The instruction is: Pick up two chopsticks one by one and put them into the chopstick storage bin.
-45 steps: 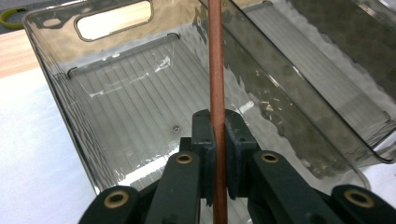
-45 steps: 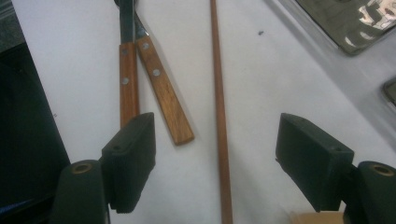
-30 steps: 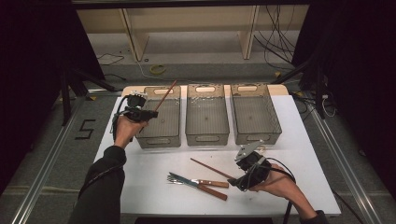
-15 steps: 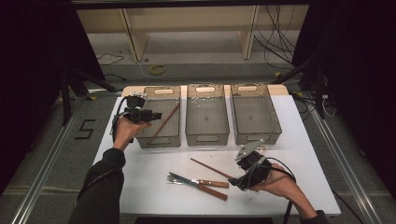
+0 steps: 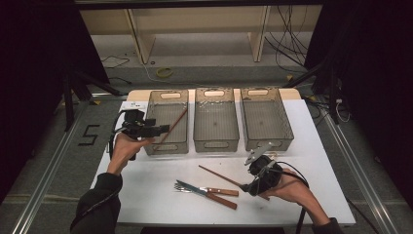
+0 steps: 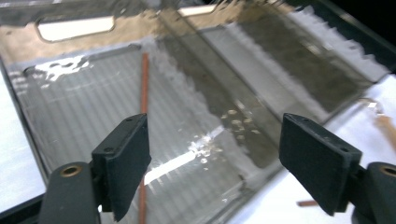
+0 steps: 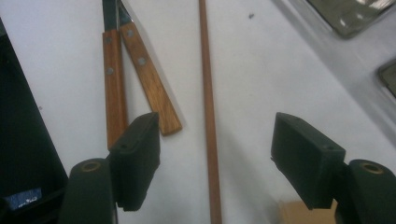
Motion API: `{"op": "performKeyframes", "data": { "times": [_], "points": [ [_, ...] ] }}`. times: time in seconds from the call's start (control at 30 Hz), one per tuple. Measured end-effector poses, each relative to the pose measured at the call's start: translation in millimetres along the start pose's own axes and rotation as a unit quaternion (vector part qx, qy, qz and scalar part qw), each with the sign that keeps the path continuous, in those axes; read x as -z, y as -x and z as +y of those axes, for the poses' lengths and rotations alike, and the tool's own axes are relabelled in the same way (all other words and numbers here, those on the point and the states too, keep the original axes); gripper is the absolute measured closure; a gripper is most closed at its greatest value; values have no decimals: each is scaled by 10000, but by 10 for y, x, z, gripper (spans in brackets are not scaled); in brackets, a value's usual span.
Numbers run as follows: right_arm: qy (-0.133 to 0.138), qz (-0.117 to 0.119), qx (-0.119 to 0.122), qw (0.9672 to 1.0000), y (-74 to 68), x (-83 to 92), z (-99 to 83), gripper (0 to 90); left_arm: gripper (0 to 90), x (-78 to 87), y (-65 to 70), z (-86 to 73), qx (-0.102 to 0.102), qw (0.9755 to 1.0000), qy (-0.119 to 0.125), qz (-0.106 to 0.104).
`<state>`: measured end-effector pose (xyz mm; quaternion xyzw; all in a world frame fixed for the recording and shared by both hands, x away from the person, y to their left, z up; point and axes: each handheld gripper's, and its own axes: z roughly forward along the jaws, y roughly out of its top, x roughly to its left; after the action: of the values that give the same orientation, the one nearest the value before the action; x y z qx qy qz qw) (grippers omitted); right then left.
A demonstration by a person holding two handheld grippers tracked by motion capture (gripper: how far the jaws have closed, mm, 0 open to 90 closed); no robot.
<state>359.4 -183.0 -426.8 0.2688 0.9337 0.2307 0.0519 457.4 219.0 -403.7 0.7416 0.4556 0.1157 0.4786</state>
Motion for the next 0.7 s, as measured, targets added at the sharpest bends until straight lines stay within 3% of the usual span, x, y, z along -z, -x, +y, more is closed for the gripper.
{"op": "performKeyframes", "data": {
  "times": [0.27,0.43,0.7],
  "points": [
    [-445,-29,71,9990,29,-96,56,444,196,219,170,-192,-259,9991,252,-201],
    [-791,-55,170,9967,21,-186,72,518,188,269,249,-300,-349,9987,271,-264],
    [-1034,-83,248,9943,20,-245,70,597,186,281,410,-488,-524,9973,259,-452]
  ]
}}
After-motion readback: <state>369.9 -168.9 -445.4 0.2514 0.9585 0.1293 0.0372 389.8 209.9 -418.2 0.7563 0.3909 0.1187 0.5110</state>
